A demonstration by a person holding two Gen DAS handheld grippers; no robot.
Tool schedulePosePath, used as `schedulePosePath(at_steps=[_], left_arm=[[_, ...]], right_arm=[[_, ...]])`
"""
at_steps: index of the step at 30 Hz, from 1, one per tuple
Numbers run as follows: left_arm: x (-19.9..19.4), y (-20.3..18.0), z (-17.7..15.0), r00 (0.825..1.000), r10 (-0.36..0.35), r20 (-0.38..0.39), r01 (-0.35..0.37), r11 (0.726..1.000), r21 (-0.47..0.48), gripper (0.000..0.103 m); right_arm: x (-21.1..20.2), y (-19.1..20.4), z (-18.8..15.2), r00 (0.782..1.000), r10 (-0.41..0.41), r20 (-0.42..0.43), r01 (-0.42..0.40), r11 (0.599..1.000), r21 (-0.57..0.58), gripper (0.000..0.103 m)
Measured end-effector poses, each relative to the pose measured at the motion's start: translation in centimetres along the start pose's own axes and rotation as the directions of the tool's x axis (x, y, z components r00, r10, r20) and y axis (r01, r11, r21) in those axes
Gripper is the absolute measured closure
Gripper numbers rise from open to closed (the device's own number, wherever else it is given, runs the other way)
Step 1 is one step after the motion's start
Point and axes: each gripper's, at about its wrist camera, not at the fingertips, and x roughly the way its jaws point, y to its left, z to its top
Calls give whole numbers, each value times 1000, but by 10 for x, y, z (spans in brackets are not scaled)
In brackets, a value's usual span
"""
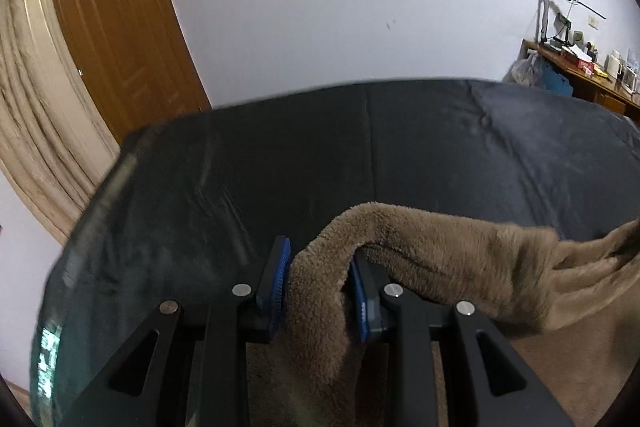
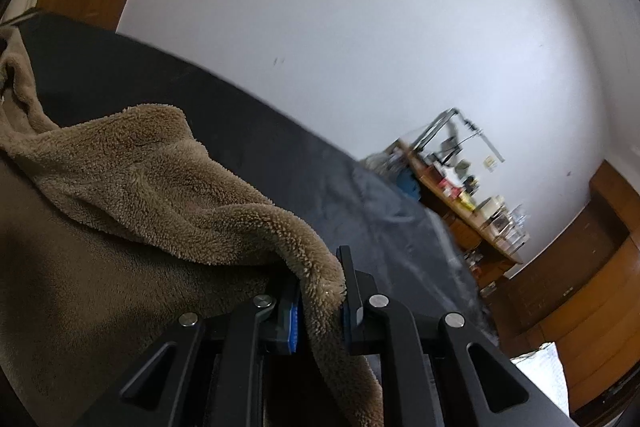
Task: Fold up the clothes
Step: 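Lower the held blanket onto the bed with both grippers, then open both grippers and release the blanket edges on the bed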
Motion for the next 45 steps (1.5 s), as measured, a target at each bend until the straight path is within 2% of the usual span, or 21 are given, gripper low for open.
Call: schedulePosePath(at_steps=[3,4,5,6,7,9,14,21,26,29,32,35,40,44,45], left_arm=[[6,2,-3,999,-24,-31,23,999,-29,63],[7,3,-3,999,-33,-39,32,999,-40,62],[7,5,-3,998,-41,-43,39,998,-51,58],[7,8,-3,998,-46,-41,43,997,-64,53],[7,12,-2,998,-51,-40,47,996,-78,51],[8,17,-1,997,-67,-45,62,992,-107,45],[11,21,-12,993,-107,-58,95,981,-168,39],[1,26,-18,990,-139,-27,133,976,-173,38],[-9,40,-11,977,-211,-8,206,961,-182,38],[-24,39,-9,971,-240,-14,235,959,-158,35],[-36,34,-10,972,-235,-22,233,970,-76,32],[-43,30,-12,969,-246,-36,246,969,-6,30],[-51,3,-18,950,-299,-84,305,949,73,27],[-40,-35,-21,960,-251,-125,271,943,191,25],[-34,-45,-21,962,-236,-136,261,942,209,25]], right_arm=[[30,8,-7,999,11,-30,-11,1000,-13,73],[39,6,-8,999,11,-38,-12,1000,-17,56],[41,4,-9,999,11,-39,-11,1000,-18,33],[41,0,-7,999,14,-34,-14,1000,-13,26],[39,-3,-7,999,17,-31,-17,1000,-8,24],[34,-12,-6,999,18,-27,-18,1000,8,24],[29,-36,-1,998,30,-58,-28,999,33,24],[21,-45,-2,996,83,-26,-81,996,42,24],[20,-56,-3,991,136,-15,-134,988,80,24],[24,-66,0,975,219,-29,-214,971,108,24],[13,-75,6,963,269,-31,-263,957,122,24],[-7,-77,18,933,359,-8,-354,924,146,24],[-10,-43,26,838,543,-52,-529,832,171,24],[-7,-10,28,743,661,-99,-640,746,182,24],[-1,-5,29,742,661,-111,-637,747,188,24]])
